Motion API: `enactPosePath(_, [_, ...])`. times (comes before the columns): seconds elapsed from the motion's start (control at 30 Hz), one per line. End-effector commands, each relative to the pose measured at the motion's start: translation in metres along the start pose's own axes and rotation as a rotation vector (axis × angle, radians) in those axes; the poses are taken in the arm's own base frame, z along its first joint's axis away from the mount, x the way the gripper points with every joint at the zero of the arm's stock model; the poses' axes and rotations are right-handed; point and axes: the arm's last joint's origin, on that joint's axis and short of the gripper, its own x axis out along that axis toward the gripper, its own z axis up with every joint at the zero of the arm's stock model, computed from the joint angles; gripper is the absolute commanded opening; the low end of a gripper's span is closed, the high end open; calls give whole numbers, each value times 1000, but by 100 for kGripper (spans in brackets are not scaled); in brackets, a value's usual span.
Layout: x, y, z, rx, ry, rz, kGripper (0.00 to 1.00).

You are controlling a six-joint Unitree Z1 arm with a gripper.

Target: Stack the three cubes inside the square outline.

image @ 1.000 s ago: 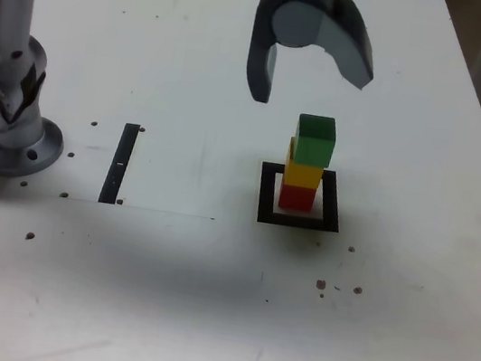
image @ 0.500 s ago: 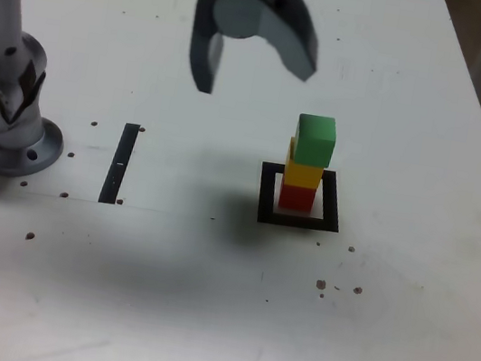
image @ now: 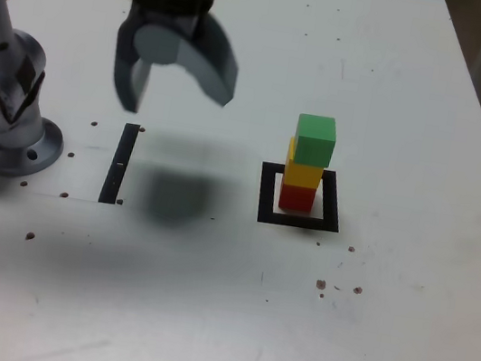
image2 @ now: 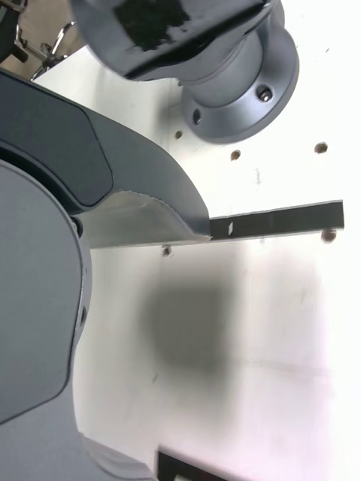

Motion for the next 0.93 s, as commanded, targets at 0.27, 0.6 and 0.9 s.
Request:
enactPosePath(0.27, [46,0,-16,-14,56,-24,100])
enactPosePath(0.6, [71,-1,-26,-6,82,-38,100])
enactPosePath(0.9, [78,-1,-29,2,94,-45,100])
